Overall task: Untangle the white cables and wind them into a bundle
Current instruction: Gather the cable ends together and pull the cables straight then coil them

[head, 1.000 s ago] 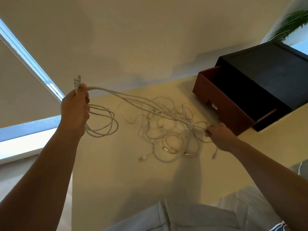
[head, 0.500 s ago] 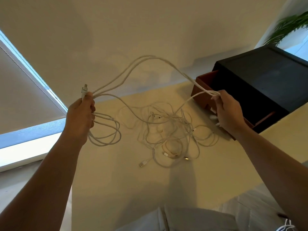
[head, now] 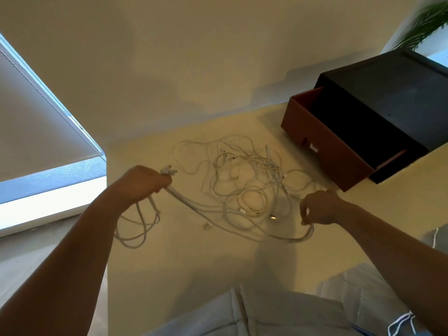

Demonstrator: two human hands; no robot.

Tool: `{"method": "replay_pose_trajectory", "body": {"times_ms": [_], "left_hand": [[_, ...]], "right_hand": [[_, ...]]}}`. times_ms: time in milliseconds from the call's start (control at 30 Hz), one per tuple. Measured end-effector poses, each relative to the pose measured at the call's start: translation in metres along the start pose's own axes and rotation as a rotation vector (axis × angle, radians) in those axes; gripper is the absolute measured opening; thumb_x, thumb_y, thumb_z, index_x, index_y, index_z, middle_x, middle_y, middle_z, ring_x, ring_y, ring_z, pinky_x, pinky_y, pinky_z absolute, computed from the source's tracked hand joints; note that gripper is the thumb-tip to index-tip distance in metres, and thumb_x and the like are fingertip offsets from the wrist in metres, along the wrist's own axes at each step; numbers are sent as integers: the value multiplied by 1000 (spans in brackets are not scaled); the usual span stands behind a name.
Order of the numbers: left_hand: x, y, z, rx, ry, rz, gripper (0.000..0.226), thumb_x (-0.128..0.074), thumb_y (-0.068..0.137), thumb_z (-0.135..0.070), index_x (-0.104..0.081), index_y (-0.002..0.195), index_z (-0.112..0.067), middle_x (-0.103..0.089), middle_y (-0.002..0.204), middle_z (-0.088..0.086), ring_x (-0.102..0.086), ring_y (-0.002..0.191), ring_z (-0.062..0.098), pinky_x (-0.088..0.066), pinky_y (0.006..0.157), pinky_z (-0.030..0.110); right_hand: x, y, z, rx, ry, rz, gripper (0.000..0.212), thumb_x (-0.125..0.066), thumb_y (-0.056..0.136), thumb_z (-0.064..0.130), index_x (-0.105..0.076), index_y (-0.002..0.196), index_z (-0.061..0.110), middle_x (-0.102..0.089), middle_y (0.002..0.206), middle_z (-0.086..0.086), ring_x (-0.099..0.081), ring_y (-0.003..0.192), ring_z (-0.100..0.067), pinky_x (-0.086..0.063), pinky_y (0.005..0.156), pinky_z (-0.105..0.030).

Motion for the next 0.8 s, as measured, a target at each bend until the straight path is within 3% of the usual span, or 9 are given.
{"method": "replay_pose_trajectory", "body": {"times_ms": [100,200,333,467,567,667,800], "left_hand": [[-22,2,8,-29,232,182,31,-56,53,-45,-61,50,-15,-56,50,-1,-52,58,15,-37,56,26],[-47,7,19,-9,318,240,29,-70,67,-41,-64,52,-16,-55,49,-3,-53,57,14,-36,53,24],[-72,18,40,14,459,241,30,-68,78,-35,-62,53,-19,-58,56,-5,-57,64,15,-39,56,25],[-84,28,62,16,576,302,29,-66,73,-45,-65,58,-20,-67,70,-4,-64,78,16,-51,74,29],[-81,33,69,-14,580,190,38,-70,71,-59,-69,81,-22,-70,92,-3,-65,90,18,-53,78,30],[-78,34,70,-37,585,141,61,-66,69,-73,-67,106,-25,-66,112,-1,-61,106,23,-49,82,31],[-71,33,66,-58,482,92,65,-69,71,-67,-65,118,-23,-64,124,1,-57,115,22,-47,90,33]], "right_hand": [[-15,7,6,-4,-90,-28,32,-64,81,55,-57,98,29,-65,105,3,-56,104,-20,-34,91,-37],[-22,11,10,-7,-156,-76,35,-62,83,54,-55,103,26,-63,110,1,-53,109,-22,-35,92,-37],[-29,16,13,-26,-199,-131,41,-61,83,54,-55,110,25,-60,118,1,-48,116,-23,-33,100,-38],[-30,16,14,-30,-235,-169,53,-65,79,54,-52,122,24,-51,125,-3,-42,122,-27,-26,107,-40],[-27,16,21,-4,-117,-267,57,-73,75,43,-47,122,23,-42,126,-5,-40,120,-29,-30,104,-40],[-22,20,32,63,3,-296,44,-70,79,30,-49,117,25,-41,126,-4,-39,118,-27,-34,99,-40],[-25,24,37,63,-16,-188,33,-66,83,28,-54,114,26,-40,126,-5,-38,119,-28,-38,96,-40]]}}
Point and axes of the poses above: each hand's wrist, its own y-axis towards the middle knuckle, its own x-axis out of the back of the hand, z = x × y, the point moved 1 cm from there along y, towards the middle knuckle
